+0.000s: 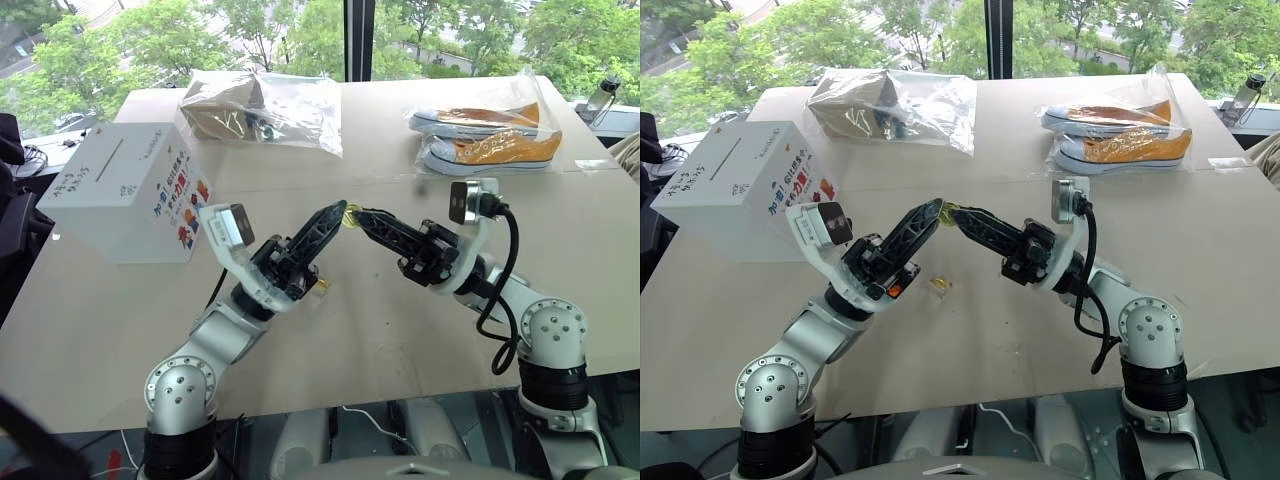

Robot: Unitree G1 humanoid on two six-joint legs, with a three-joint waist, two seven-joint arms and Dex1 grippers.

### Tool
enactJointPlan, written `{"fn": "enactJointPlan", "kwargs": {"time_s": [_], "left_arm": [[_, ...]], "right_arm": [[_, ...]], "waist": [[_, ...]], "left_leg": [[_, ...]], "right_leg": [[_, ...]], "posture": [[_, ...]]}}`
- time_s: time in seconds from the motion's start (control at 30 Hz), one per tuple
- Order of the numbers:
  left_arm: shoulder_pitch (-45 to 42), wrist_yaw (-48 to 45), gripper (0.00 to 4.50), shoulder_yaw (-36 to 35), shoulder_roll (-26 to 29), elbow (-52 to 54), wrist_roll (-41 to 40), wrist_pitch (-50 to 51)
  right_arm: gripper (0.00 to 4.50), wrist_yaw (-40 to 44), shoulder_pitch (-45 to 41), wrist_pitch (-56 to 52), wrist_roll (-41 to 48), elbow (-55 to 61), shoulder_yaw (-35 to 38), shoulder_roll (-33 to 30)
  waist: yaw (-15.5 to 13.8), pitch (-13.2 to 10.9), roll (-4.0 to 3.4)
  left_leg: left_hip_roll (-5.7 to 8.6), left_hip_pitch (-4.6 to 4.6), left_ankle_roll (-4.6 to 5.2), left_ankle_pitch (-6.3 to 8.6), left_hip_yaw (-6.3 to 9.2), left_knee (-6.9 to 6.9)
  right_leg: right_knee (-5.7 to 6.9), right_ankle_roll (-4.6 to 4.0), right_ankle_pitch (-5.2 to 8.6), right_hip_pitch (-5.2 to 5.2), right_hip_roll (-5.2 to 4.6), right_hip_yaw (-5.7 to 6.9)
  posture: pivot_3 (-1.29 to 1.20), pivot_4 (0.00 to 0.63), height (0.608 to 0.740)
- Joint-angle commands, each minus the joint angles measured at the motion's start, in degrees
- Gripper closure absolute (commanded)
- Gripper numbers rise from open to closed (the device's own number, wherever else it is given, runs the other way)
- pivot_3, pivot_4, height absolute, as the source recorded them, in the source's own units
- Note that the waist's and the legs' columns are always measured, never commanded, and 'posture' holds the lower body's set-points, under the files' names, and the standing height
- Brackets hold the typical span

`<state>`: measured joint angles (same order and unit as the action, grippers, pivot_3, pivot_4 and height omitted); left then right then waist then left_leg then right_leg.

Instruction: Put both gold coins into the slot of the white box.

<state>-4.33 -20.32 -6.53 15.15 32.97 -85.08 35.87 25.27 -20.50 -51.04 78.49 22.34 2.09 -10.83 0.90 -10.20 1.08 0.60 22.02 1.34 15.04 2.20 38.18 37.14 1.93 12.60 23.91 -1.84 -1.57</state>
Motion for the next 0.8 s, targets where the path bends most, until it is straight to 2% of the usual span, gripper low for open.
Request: {"fn": "enactJointPlan", "kwargs": {"time_s": [0.03, 0.8], "left_arm": [[-0.1, -0.59, 4.42, 0.84, 0.6, 1.53, -1.08, 0.27], [-1.27, -0.66, 4.42, 2.91, 2.59, 0.37, -3.07, 2.46]], "right_arm": [[4.5, 0.84, -0.16, 0.74, 1.71, 3.08, -0.65, 0.1], [4.5, 2.28, -2.72, 0.71, 0.91, 2.89, -2.58, -0.23]], "waist": [[0.0, 0.0, 0.0], [-0.01, 0.0, 0.0]], "left_leg": [[0.0, 0.0, 0.0, 0.0, 0.0, 0.0], [-0.01, 0.08, 0.06, 0.04, 0.04, -0.05]], "right_leg": [[-0.01, 0.01, 0.0, 0.0, 0.0, 0.0], [-0.2, 0.0, 0.0, 0.0, -0.01, 0.05]], "posture": [[0.0, 0.15, 0.74], [0.0, 0.15, 0.74]]}}
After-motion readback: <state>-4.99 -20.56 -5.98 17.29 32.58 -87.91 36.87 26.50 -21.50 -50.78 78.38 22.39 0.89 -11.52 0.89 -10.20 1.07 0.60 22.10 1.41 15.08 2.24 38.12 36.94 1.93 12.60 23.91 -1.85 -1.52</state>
